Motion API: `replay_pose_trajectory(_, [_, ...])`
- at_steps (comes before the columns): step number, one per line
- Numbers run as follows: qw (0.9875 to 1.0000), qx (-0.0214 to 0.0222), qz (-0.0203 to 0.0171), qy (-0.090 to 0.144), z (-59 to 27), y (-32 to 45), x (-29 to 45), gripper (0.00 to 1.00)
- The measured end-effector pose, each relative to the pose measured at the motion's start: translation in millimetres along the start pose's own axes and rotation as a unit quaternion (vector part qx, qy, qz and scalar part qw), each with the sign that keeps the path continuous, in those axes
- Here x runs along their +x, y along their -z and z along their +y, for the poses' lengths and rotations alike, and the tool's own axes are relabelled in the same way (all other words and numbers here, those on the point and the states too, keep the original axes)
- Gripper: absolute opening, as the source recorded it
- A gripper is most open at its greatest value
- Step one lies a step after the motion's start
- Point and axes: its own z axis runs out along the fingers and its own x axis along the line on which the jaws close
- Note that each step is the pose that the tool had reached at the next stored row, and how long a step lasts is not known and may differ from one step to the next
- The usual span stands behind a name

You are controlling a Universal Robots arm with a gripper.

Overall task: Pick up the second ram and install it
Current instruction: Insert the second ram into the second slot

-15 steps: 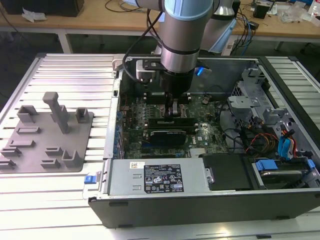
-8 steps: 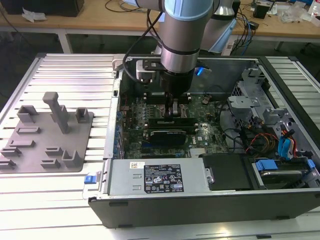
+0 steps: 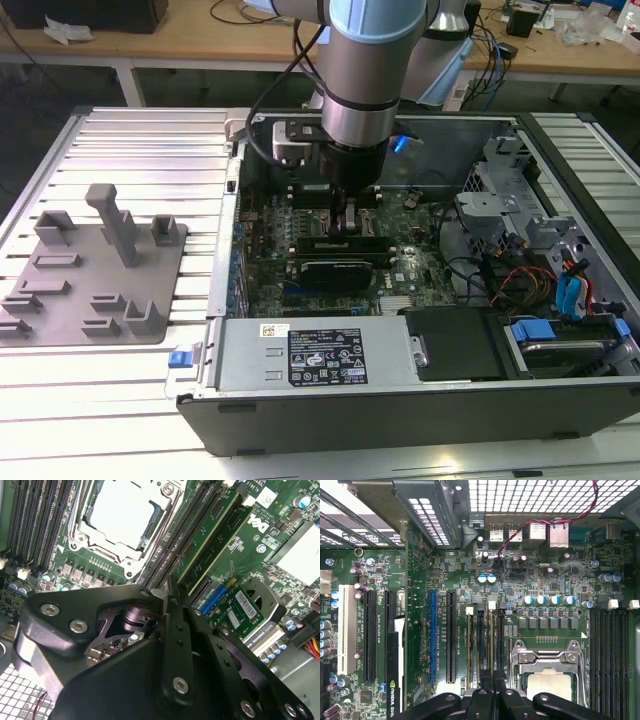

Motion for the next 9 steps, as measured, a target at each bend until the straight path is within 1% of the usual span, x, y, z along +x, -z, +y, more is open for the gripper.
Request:
replay_pose_trajectory(3, [1.0000,0.0000,-0.0021,-0.003,-0.1,-0.8,-0.1,0.09])
replay_pose_trajectory(9, [1.0000,-0.0001,-0.0022,-0.003,-0.6,-1.0,0.0,0.09])
